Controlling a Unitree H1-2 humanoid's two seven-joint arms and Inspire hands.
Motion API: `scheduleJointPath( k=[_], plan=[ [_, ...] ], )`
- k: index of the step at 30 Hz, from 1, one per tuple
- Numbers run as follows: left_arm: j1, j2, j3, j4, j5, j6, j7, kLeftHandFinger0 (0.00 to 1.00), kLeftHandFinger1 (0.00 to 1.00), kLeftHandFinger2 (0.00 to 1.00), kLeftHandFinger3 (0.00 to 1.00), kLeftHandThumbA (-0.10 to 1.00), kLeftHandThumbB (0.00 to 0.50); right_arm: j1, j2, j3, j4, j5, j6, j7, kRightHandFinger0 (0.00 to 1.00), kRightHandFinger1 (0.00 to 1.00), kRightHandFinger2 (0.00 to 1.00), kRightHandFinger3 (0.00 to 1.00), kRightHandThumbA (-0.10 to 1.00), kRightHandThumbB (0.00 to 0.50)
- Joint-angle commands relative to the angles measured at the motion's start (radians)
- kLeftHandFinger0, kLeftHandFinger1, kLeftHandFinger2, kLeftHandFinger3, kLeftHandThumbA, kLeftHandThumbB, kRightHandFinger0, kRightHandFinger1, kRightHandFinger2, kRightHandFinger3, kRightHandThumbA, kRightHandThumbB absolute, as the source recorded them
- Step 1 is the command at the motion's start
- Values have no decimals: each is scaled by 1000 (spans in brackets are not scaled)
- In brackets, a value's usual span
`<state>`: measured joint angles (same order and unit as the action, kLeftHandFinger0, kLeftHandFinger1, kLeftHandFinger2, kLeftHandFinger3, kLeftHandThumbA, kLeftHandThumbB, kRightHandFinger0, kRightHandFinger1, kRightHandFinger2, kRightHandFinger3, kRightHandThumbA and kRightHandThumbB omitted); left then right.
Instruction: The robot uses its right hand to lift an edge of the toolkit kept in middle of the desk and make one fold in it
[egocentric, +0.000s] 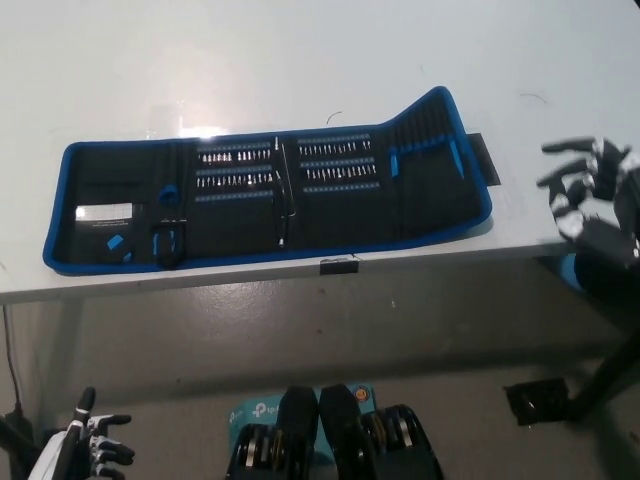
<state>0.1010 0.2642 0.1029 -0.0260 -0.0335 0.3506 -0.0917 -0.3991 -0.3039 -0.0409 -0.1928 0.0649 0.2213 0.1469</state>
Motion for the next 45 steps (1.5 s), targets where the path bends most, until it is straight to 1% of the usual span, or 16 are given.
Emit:
scheduleJointPath(
  k=[1, 4, 7, 12, 13, 15, 16, 19, 20, 22, 25, 32, 35, 39, 42, 45],
  plan=[
    [0, 20, -4, -39, 5, 14, -14, 439, 462, 398, 639, 1000, 500, -81, 17, -12, 53, 36, -16, 9, 229, 270, 386, 657, 372, 159],
    [2, 24, -8, -29, 9, -3, -16, 497, 476, 434, 647, 1000, 500, -130, 44, -28, 100, 43, 39, -13, 303, 333, 423, 695, 390, 169],
    [2, 21, -8, -26, 2, -13, -19, 463, 457, 406, 629, 1000, 500, -176, 90, -54, 183, 44, 60, -53, 336, 386, 481, 747, 458, 170],
    [-1, 19, -8, -25, 1, -8, -17, 446, 472, 405, 634, 1000, 500, -220, 181, -129, 263, 102, 97, -99, 449, 502, 574, 846, 446, 202],
    [-2, 19, -10, -19, 3, -16, -18, 448, 469, 417, 634, 1000, 500, -227, 227, -159, 286, 110, 76, -139, 581, 674, 711, 938, 407, 174],
    [-5, 12, -6, -14, -3, -26, -16, 438, 447, 395, 607, 1000, 500, -238, 256, -171, 317, 93, 40, -160, 833, 954, 936, 1000, 418, 157],
    [-4, 12, -7, -17, -3, -22, -16, 433, 448, 393, 612, 1000, 500, -241, 264, -172, 326, 86, 31, -159, 995, 1000, 1000, 1000, 449, 131],
    [-2, 9, -7, -20, -2, -17, -15, 427, 446, 389, 638, 1000, 500, -240, 267, -159, 351, 55, -6, -159, 1000, 1000, 1000, 1000, 556, 128],
    [1, 10, -10, -20, 1, -18, -16, 436, 453, 404, 649, 1000, 500, -238, 269, -155, 362, 52, -18, -160, 1000, 1000, 1000, 1000, 613, 152],
    [0, 10, -12, -18, 6, -19, -14, 481, 471, 418, 635, 1000, 500, -238, 266, -140, 382, 16, -8, -183, 1000, 1000, 1000, 1000, 790, 247],
    [0, 6, -7, -25, 5, -2, -6, 497, 480, 410, 629, 1000, 500, -238, 253, -120, 407, -22, 14, -209, 1000, 1000, 1000, 1000, 940, 317],
    [-6, 0, -10, -19, 5, -20, -7, 444, 472, 392, 621, 1000, 500, -199, 289, -152, 449, 4, 16, -263, 1000, 1000, 1000, 1000, 930, 351],
    [-1, -4, -7, -32, 4, -4, -2, 471, 462, 381, 618, 1000, 500, -177, 288, -141, 476, -6, -12, -268, 1000, 1000, 1000, 1000, 910, 313],
    [-4, -6, -3, -27, 3, -7, -1, 460, 477, 393, 624, 1000, 500, -156, 298, -150, 496, 7, -31, -280, 1000, 1000, 1000, 1000, 900, 301],
    [-4, -5, -6, -24, 2, -13, -7, 504, 508, 431, 666, 1000, 500, -122, 329, -162, 498, 27, -31, -291, 1000, 1000, 1000, 1000, 906, 293],
    [-4, -8, -4, -25, 5, -9, 0, 464, 477, 397, 627, 1000, 500, -106, 345, -154, 503, 22, -31, -293, 1000, 1000, 1000, 1000, 917, 285]
  ],
)
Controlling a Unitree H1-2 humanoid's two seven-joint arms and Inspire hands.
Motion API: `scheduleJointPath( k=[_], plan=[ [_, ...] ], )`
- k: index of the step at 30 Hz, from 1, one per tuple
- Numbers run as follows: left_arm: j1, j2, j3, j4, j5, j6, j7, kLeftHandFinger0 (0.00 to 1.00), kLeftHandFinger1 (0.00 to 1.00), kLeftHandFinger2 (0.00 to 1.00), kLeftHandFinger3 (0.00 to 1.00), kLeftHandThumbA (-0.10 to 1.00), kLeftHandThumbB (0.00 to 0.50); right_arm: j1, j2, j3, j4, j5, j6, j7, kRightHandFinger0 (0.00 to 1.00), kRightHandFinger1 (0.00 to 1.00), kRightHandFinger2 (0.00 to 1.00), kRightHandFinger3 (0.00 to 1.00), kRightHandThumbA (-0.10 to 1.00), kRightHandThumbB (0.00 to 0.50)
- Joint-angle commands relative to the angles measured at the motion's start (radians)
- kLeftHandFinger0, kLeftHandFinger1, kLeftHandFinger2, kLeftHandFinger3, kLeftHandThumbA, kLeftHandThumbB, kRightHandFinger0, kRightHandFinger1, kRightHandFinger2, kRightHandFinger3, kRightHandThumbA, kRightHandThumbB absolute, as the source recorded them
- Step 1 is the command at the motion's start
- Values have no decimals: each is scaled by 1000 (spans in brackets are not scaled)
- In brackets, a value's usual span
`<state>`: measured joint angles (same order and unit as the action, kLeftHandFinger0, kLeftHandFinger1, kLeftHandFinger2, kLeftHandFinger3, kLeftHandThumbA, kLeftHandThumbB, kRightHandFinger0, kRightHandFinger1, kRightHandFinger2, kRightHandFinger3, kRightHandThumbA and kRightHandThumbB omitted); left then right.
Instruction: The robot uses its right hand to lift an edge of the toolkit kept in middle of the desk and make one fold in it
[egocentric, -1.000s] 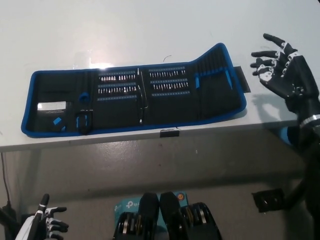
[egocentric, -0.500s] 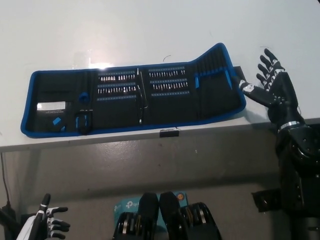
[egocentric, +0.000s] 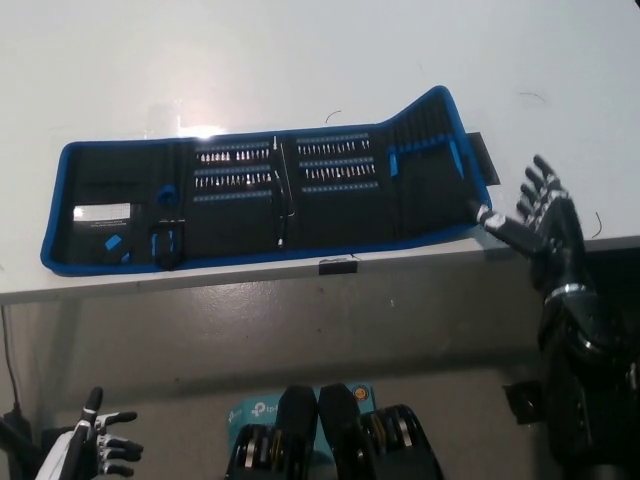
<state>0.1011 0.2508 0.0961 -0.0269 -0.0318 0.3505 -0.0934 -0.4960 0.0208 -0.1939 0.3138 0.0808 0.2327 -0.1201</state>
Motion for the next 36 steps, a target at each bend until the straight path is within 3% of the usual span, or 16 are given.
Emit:
scheduleJointPath(
  k=[1, 7, 12, 15, 22, 25, 26, 29, 30, 31, 32, 33, 34, 35, 36],
  plan=[
    [-10, 1, 2, -19, 3, -10, 4, 463, 477, 396, 625, 1000, 500, -18, 16, -1, 4, 6, -44, -24, 1000, 1000, 1000, 1000, 917, 286],
    [-7, -1, -3, -21, 13, -9, 6, 466, 483, 401, 627, 1000, 500, 4, 67, 30, 12, 3, -71, -22, 1000, 1000, 1000, 1000, 900, 328],
    [-6, 1, -5, -18, 14, -14, 1, 421, 448, 379, 604, 1000, 500, -7, 92, 69, 37, -24, -96, -26, 1000, 1000, 1000, 1000, 887, 277],
    [-5, 1, -3, -12, 9, -17, -3, 432, 455, 393, 606, 1000, 500, -11, 92, 100, 30, -47, -83, -34, 1000, 1000, 1000, 1000, 920, 283],
    [-11, 6, -5, -13, 5, -19, -11, 455, 474, 417, 631, 1000, 500, -57, 108, 141, 58, -49, -71, -30, 1000, 1000, 1000, 1000, 837, 297],
    [-12, 6, -9, -16, 10, -20, -10, 462, 481, 429, 623, 1000, 500, -64, 124, 133, 54, -32, -46, -40, 1000, 1000, 1000, 1000, 761, 253],
    [-13, 6, -9, -13, 8, -27, -12, 445, 471, 432, 630, 1000, 500, -68, 138, 121, 69, -6, -80, -32, 1000, 1000, 1000, 1000, 642, 201],
    [-15, 6, -13, -23, 12, -17, -10, 436, 464, 415, 642, 1000, 500, -71, 147, 111, 85, -3, -102, -39, 1000, 1000, 1000, 1000, 546, 196],
    [-16, 6, -13, -24, 11, -14, -10, 437, 461, 404, 640, 1000, 500, -73, 150, 110, 92, -5, -115, -42, 1000, 1000, 1000, 1000, 502, 180],
    [-17, 8, -15, -24, 12, -13, -11, 449, 479, 412, 646, 1000, 500, -75, 155, 106, 94, -7, -118, -52, 1000, 1000, 1000, 1000, 441, 132],
    [-18, 6, -14, -26, 13, -9, -8, 447, 481, 414, 644, 1000, 500, -85, 161, 98, 104, -14, -123, -75, 1000, 1000, 1000, 1000, 374, 124],
    [-16, 8, -16, -29, 13, -8, -9, 445, 486, 426, 648, 1000, 500, -84, 163, 95, 106, -15, -129, -81, 869, 879, 911, 1000, 329, 91],
    [-15, 9, -16, -30, 12, -8, -11, 445, 488, 430, 649, 1000, 500, -87, 164, 92, 110, -15, -137, -86, 775, 775, 827, 1000, 305, 93],
    [-13, 10, -19, -39, 14, -3, -12, 444, 487, 431, 650, 1000, 500, -89, 165, 87, 115, -18, -145, -95, 616, 613, 671, 1000, 264, 62],
    [-13, 10, -19, -39, 14, -1, -12, 463, 493, 436, 653, 1000, 500, -93, 167, 82, 126, -21, -175, -107, 407, 399, 458, 1000, 127, 37]
  ],
)
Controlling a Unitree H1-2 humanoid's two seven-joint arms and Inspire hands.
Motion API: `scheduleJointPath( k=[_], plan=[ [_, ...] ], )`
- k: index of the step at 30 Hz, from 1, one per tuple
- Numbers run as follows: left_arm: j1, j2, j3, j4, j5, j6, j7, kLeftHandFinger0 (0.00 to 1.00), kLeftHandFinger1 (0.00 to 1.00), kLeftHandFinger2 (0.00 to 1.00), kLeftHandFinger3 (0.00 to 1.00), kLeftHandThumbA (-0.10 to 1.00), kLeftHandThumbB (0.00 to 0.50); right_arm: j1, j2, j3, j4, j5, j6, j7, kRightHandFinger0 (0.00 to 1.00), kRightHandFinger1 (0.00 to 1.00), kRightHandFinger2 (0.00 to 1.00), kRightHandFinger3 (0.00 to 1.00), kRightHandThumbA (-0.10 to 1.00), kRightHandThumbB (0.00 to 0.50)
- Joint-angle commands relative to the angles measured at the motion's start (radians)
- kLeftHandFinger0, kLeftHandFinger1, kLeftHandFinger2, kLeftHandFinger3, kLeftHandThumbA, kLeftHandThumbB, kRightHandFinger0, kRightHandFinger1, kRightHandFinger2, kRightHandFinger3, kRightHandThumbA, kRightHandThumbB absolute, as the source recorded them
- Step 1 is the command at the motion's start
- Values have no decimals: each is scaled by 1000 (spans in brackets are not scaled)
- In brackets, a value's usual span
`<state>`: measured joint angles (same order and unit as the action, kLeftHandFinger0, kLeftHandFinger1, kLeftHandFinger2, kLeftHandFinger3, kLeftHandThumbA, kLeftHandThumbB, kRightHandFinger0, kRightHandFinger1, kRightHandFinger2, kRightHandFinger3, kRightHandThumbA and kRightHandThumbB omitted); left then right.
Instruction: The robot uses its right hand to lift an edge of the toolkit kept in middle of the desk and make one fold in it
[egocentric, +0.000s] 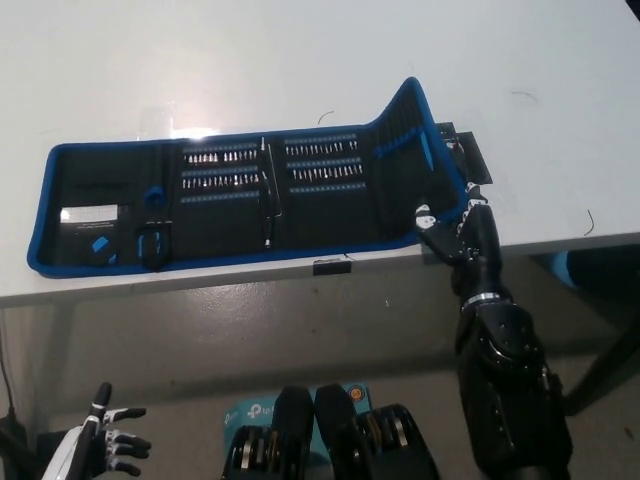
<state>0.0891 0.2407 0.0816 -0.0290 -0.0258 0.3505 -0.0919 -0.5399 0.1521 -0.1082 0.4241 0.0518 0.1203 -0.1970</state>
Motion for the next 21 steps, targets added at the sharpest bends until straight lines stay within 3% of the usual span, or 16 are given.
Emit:
scheduleJointPath(
  k=[1, 2, 3, 4, 6, 8, 14, 21],
  plan=[
    [1, 23, -7, -36, 10, -5, -15, 469, 496, 446, 657, 1000, 500, -51, 37, -4, 28, -11, -103, -54, 218, 224, 301, 1000, -37, 17],
    [2, 25, -8, -35, 10, -7, -15, 471, 497, 449, 658, 1000, 500, -52, 38, -4, 32, -19, -116, -62, 113, 118, 212, 1000, -97, 9],
    [3, 23, -7, -40, 8, -2, -14, 474, 490, 434, 646, 1000, 500, -65, 45, -16, 58, -33, -192, -105, 5, 5, 29, 788, -100, 0],
    [3, 25, -9, -39, 10, -3, -15, 472, 480, 417, 636, 1000, 500, -73, 39, -13, 71, -64, -230, -139, 0, 0, 0, 459, -100, 0],
    [3, 28, -10, -38, 8, -2, -19, 474, 486, 420, 649, 1000, 500, -78, 38, -16, 80, -70, -250, -159, 0, 0, 40, 348, -100, 0],
    [2, 32, -11, -35, 4, -10, -24, 465, 481, 418, 642, 1000, 500, -81, 34, -12, 95, -95, -305, -194, 0, 0, 17, 310, -100, 12],
    [1, 38, -12, -26, -5, -21, -38, 449, 473, 415, 617, 1000, 500, -74, 25, 5, 99, -196, -315, -309, 0, 0, 0, 261, -100, 58],
    [12, 40, -21, -23, -3, -15, -42, 479, 487, 439, 648, 1000, 500, -57, 11, 38, 93, -258, -316, -352, 0, 0, 0, 274, -100, 71]
  ],
)
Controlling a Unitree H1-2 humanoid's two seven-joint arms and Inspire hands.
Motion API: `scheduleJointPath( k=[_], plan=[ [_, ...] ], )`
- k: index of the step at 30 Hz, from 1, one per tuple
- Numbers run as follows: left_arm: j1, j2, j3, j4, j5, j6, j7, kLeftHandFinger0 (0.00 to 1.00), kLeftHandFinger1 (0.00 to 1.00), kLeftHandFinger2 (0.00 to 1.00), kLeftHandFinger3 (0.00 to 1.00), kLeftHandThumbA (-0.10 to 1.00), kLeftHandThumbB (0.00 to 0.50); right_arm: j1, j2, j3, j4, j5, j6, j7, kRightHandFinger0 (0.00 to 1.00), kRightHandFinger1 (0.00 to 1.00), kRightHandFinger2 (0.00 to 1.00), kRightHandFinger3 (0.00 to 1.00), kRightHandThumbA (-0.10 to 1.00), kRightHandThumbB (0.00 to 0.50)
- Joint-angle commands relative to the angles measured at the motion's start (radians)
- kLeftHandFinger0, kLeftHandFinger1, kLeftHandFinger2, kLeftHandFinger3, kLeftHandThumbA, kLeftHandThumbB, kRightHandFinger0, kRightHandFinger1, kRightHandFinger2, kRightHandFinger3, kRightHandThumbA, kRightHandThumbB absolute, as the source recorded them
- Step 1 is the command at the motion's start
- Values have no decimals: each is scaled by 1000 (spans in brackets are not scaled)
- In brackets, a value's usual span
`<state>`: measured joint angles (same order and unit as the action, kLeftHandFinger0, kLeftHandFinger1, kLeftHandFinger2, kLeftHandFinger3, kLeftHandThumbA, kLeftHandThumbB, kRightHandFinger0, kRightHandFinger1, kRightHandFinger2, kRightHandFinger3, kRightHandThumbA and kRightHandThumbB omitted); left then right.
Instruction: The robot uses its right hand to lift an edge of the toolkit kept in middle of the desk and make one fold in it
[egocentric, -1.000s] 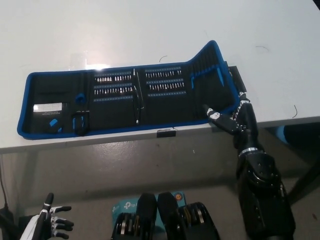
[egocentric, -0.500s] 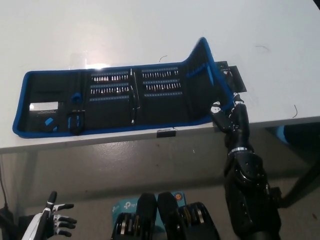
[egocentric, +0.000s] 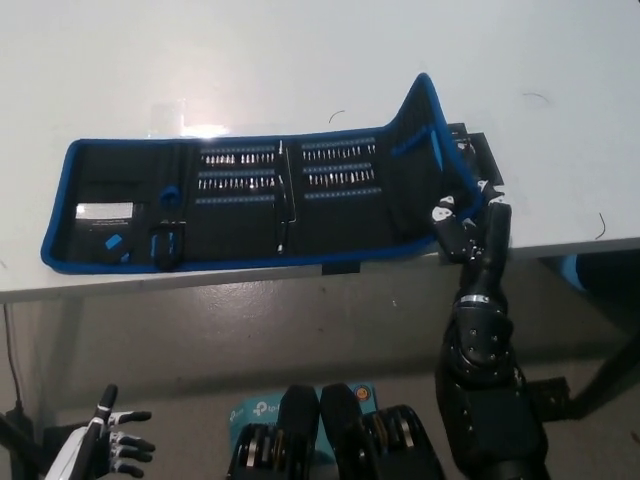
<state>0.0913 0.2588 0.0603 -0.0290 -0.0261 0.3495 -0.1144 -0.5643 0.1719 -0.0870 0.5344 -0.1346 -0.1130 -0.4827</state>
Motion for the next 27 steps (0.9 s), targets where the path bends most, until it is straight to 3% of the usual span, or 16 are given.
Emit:
scheduleJointPath(
  k=[1, 4, 6, 7, 8, 11, 12, 13, 14, 15, 16, 19, 23, 25, 27],
  plan=[
    [14, 20, 2, -38, -2, 1, -16, 478, 482, 418, 634, 1000, 500, -36, -8, 25, -37, -83, -75, -65, 0, 0, 0, 298, -100, 74],
    [16, 26, -1, -41, 4, 4, -18, 496, 495, 431, 653, 1000, 500, -48, -24, 53, -48, -112, -93, -54, 0, 0, 0, 316, -100, 73],
    [11, 33, 0, -40, 5, 6, -21, 502, 503, 436, 665, 1000, 500, -84, -56, 104, -88, -178, -19, -23, 0, 0, 39, 345, -100, 77],
    [11, 33, 0, -41, 5, 8, -22, 506, 507, 438, 670, 1000, 500, -94, -65, 118, -99, -191, 0, -12, 0, 0, 1, 348, -100, 78],
    [5, 38, -3, -32, 6, 5, -25, 508, 509, 442, 655, 1000, 500, -134, -92, 176, -129, -262, 79, 21, 0, 0, 69, 383, -100, 106],
    [0, 41, -5, -26, 2, 1, -31, 506, 516, 456, 653, 1000, 500, -177, -120, 248, -141, -308, 137, 66, 0, 0, 87, 423, -100, 136],
    [-1, 40, -6, -24, 5, -6, -30, 480, 488, 431, 660, 1000, 500, -203, -137, 297, -137, -335, 146, 110, 0, 0, 28, 426, -100, 129],
    [-1, 41, -8, -23, 7, -8, -31, 477, 484, 434, 672, 1000, 500, -222, -145, 331, -125, -354, 154, 129, 0, 0, 7, 419, -100, 144],
    [-1, 36, -7, -26, 6, -6, -28, 469, 475, 426, 667, 1000, 500, -230, -153, 353, -119, -355, 149, 139, 0, 0, 0, 401, -100, 237],
    [-1, 35, -7, -27, 6, -6, -28, 465, 472, 424, 664, 1000, 500, -242, -159, 393, -119, -380, 181, 168, 0, 0, 0, 437, -100, 156],
    [-3, 35, -10, -22, 8, -15, -28, 453, 463, 418, 656, 1000, 500, -255, -171, 462, -132, -430, 232, 235, 0, 0, 0, 472, -100, 158],
    [-5, 33, -12, -18, 6, -15, -30, 488, 484, 436, 647, 1000, 500, -262, -198, 572, -107, -497, 232, 278, 0, 0, 0, 483, -100, 188],
    [-4, 36, -16, -33, 8, 1, -32, 509, 501, 459, 660, 1000, 500, -239, -221, 703, -70, -577, 237, 301, 0, 0, 27, 440, -100, 200],
    [-5, 34, -15, -35, 9, 6, -29, 509, 498, 445, 667, 1000, 500, -216, -230, 754, -52, -598, 243, 320, 0, 0, 1, 456, -100, 179],
    [-12, 33, -16, -36, 8, 2, -30, 498, 495, 444, 659, 1000, 500, -193, -246, 791, -57, -617, 237, 325, 0, 0, 1, 456, -100, 203]
  ],
)
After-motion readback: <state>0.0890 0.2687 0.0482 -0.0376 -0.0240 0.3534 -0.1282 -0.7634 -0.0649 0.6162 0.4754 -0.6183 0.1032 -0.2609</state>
